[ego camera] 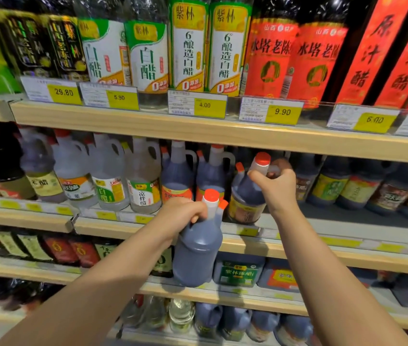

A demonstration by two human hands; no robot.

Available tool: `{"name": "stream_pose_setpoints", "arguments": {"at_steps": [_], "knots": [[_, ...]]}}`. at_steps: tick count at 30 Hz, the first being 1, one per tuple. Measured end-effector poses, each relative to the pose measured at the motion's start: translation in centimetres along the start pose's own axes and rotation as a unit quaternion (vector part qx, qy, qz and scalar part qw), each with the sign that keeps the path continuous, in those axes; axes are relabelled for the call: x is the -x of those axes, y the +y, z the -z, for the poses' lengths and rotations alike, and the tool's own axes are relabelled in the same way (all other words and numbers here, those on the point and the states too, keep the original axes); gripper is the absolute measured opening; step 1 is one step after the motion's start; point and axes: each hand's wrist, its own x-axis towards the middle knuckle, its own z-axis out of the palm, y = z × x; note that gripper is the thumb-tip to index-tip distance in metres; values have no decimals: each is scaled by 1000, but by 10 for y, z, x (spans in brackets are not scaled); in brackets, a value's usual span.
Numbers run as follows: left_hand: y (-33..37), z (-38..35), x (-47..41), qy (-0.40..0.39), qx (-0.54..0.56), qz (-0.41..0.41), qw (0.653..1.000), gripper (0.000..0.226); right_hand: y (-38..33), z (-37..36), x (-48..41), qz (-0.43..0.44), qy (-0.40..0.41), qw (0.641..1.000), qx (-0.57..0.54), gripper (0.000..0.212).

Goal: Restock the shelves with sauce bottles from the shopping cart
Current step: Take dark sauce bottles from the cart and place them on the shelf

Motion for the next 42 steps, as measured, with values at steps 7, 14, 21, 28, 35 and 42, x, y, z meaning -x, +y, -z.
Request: {"name": "stream_pose_setpoints", "arguments": {"at_steps": [7,14,21,28,35,42], "knots": [[0,1,-11,9,-5,-6,1000,27,21,-14,-22,11,0,997,82,30],[4,0,-20,-6,-4,11,1000,26,33,-17,-36,-69,34,994,84,55],[15,-2,-12,-2,-15,33,999,33,53,7,28,-159,2,987,2,54],[40,-23,3,-84,137,104,982,21,50,35,108,-113,-19,989,94,15],[61,-53,29,-176,131,132,967,10,20,20,153,-104,-56,969,217,80],[77,-78,61,-298,184,189,917,16,0,12,153,-203,40,932,299,100]]}}
